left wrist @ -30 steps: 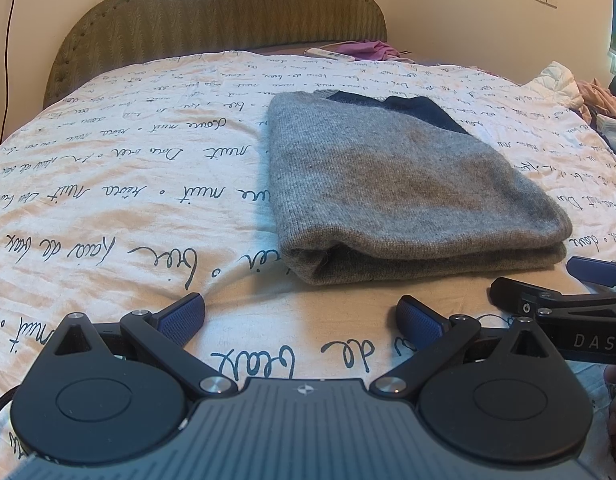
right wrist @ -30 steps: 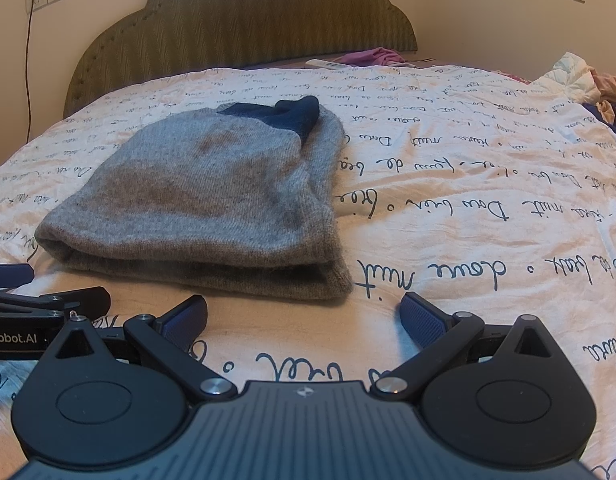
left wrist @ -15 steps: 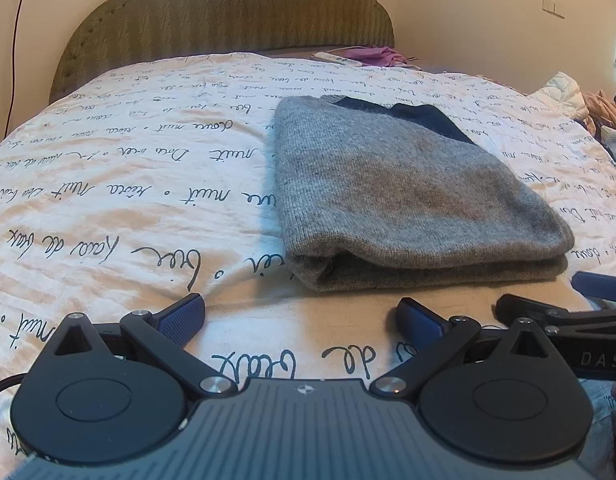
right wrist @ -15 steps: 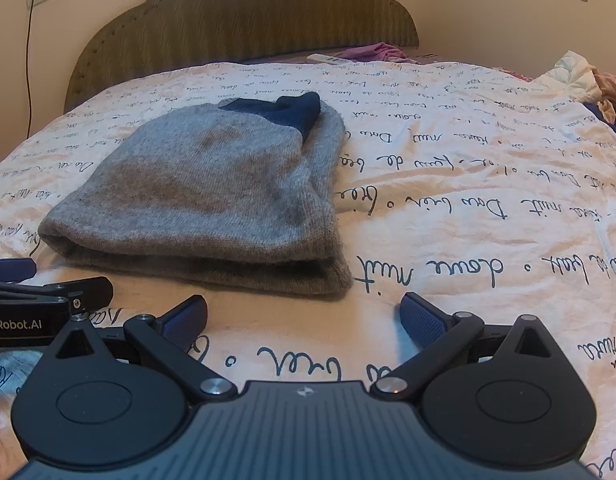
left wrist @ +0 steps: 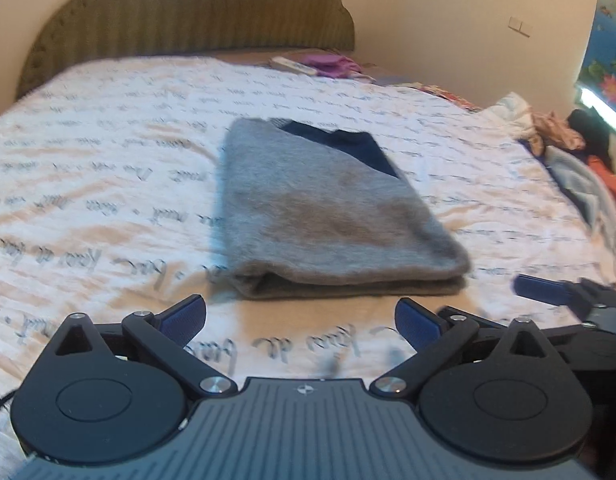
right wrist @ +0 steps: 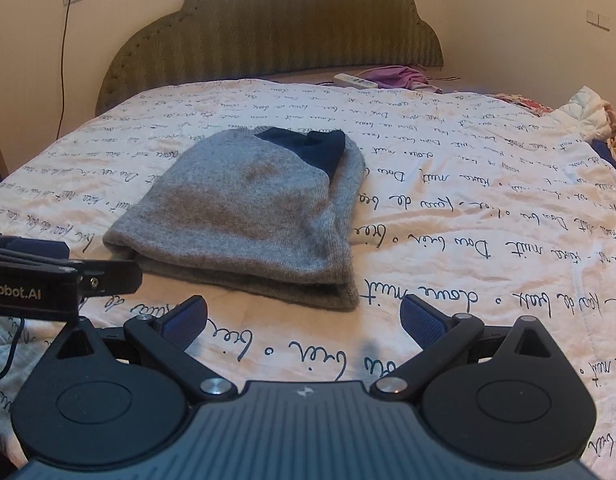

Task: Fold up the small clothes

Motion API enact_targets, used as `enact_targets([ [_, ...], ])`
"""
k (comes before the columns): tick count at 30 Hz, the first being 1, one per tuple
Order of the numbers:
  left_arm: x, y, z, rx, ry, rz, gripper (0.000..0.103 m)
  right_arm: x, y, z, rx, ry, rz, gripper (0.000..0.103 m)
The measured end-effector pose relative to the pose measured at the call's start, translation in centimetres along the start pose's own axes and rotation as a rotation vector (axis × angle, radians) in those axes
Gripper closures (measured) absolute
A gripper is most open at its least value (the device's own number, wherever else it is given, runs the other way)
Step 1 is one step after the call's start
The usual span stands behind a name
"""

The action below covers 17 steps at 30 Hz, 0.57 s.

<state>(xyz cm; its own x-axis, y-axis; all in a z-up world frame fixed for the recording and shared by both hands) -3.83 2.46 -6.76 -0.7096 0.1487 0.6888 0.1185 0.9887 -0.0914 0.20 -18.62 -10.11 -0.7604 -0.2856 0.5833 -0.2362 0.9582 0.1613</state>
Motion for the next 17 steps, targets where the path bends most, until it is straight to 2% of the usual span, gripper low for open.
enact_targets([
  [2,0.2,0.0,0.2,0.022,0.023,0.005,0.000,0.0,-0.1,0.0,-0.007,-0.005,-0.007,0.000],
  [4,0.7,0.0,0.4,0.021,-0.019,-0.003,0.000,-0.2,-0.4,0.2,-0.023,0.004,-0.010,0.000],
  [7,1.7,0.1,0.6,-0.013,-0.096,-0.105,0.000,-0.3,-0.6,0.5,-0.041,0.008,-0.023,0.000],
  [14,3.4,-0.5,0.0,-0.036,-0.169,-0.125,0.000,-0.4,-1.4,0.7,-0.072,0.000,-0.038,0.000],
  [17,3.7,-0.6,-0.2,-0.054,-0.176,-0.144,0.000,-0.4,-1.7,0.6,-0.081,-0.003,-0.038,0.000],
])
Point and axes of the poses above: each gripper's, at about its wrist camera, not at the fingertips, and x roughly against the way its jaws point, y to its left, z to its underside, the point moved 6 cm from there along -x, roughly the way its jaws point, and after that the axes turned 9 degrees about -z, right-handed, at the moved point
